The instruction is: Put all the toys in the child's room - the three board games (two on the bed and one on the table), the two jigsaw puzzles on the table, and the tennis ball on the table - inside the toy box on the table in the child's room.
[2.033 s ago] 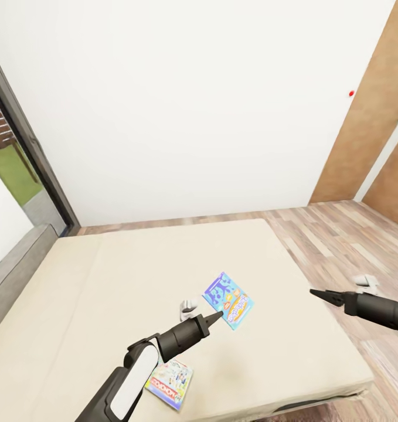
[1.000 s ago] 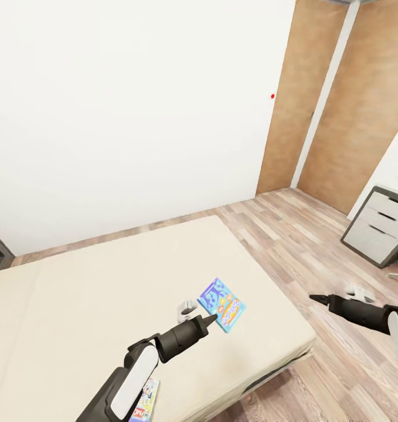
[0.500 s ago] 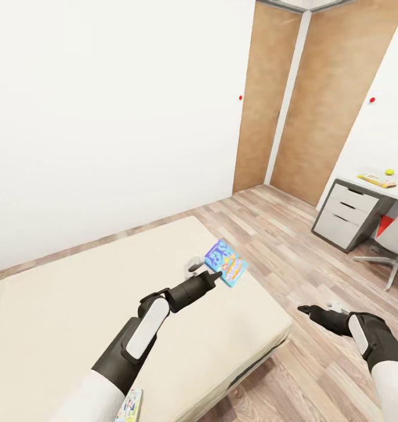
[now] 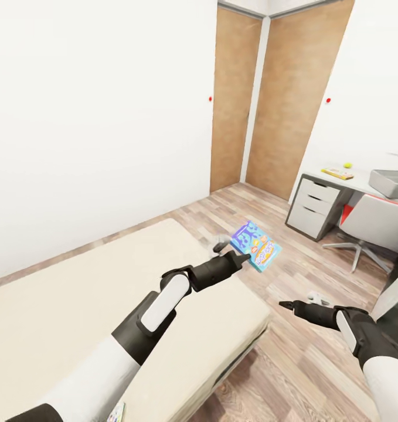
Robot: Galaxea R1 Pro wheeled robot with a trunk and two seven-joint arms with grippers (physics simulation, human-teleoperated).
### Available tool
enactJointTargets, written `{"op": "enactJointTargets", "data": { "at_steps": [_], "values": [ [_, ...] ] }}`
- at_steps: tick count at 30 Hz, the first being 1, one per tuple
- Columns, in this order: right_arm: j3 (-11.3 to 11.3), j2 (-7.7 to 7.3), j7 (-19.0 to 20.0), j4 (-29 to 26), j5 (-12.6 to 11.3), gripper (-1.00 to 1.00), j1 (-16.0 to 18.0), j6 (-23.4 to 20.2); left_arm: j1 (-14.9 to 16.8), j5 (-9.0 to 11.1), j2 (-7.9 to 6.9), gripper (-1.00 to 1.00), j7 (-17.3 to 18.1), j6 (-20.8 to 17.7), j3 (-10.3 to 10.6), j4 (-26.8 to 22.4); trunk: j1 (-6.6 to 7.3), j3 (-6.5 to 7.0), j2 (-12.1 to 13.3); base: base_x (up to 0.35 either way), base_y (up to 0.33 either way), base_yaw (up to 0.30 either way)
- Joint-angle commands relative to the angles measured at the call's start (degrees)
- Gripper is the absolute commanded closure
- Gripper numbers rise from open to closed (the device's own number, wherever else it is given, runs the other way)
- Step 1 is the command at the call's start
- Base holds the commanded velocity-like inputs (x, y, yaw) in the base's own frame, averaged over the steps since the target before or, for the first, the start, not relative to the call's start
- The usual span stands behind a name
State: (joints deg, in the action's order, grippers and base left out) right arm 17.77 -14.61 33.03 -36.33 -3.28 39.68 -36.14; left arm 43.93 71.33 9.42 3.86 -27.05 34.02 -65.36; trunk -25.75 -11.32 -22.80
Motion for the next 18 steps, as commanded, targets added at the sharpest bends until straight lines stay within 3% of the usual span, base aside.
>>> {"op": "enactJointTargets", "data": {
  "at_steps": [1, 18],
  "values": [
    [0.16, -0.01, 0.1, -0.06, -0.32, -1.0, 0.05, -0.51, 0.08, 0.4, -0.01, 1.0, 0.04, -0.2, 0.01, 0.03, -0.03, -0.09, -0.12, 0.0, 0.0, -0.279],
    [0.08, 0.01, 0.39, 0.19, -0.27, -1.0, 0.05, -0.68, 0.06, 0.65, -0.35, 1.0, 0.17, -0.45, -0.14, 0.16, -0.03, 0.3, -0.12, 0.0, 0.0, -0.279]
  ]
}}
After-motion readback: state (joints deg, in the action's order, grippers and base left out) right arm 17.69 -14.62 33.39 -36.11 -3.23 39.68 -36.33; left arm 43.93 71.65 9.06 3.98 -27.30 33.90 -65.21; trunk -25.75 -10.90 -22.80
